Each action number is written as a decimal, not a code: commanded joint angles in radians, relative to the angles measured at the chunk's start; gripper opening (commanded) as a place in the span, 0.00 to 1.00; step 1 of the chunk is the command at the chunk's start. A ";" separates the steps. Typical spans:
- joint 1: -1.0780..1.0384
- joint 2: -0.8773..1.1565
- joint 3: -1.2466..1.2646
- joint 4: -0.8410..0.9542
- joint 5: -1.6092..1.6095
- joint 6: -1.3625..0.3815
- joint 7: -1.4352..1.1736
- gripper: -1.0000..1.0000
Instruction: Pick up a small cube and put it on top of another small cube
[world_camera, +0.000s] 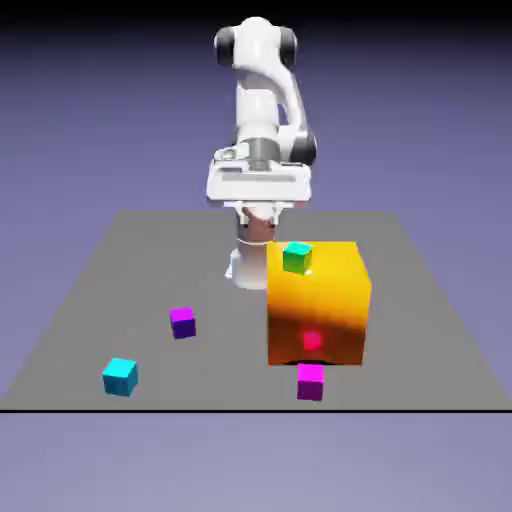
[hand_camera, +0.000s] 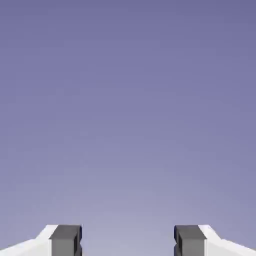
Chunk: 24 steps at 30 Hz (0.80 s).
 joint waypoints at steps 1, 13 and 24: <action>-0.007 0.022 -0.005 0.014 0.003 -0.010 -0.044 0.50; -0.097 0.288 -0.063 0.185 0.039 -0.129 -0.565 0.50; -0.180 0.532 -0.116 0.341 0.072 -0.239 -1.044 0.50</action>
